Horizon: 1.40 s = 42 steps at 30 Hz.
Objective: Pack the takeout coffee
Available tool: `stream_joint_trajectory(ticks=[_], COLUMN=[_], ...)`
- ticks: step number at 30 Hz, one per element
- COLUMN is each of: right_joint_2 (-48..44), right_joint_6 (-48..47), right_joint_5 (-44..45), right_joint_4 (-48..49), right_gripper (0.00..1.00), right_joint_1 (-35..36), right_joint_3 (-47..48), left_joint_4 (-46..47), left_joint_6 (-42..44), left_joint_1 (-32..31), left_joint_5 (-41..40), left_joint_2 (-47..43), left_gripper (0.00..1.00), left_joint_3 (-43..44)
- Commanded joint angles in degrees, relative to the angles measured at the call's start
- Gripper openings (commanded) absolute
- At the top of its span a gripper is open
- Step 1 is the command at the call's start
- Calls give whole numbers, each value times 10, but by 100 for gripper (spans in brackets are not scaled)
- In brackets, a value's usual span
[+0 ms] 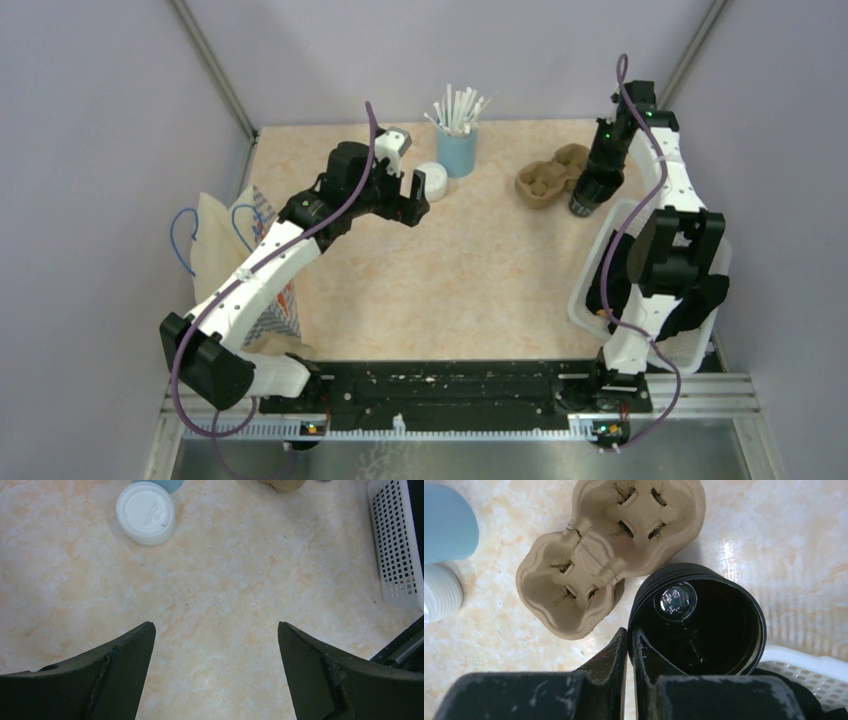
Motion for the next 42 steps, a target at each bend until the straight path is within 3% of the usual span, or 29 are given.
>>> stream_joint_trajectory(ticks=[1,8,30,38,42], right_joint_2=[-44,-47,-76,-126,-150], right_joint_6=[-8,-16,-47,-72,-101], right_joint_5=[23,53,243,339,310], right_joint_4=[-8,-22,-85,-112,-90], right_gripper=[5,0,0,0,0], right_joint_1=[11,25,103,185,261], right_joint_3=[0,13,80,132,83], left_joint_4=[29,30,28,30,29], left_joint_6=[4,5,10,7,2], left_joint_1=[-4,-5,-7,-13,-13], left_joint_5=[8,7,-3,-19,-43], left_joint_2=[-10,-14,-39,-53,-66], left_gripper=[98,98,98,98,98], left_joint_3=[9,5,2,4,3])
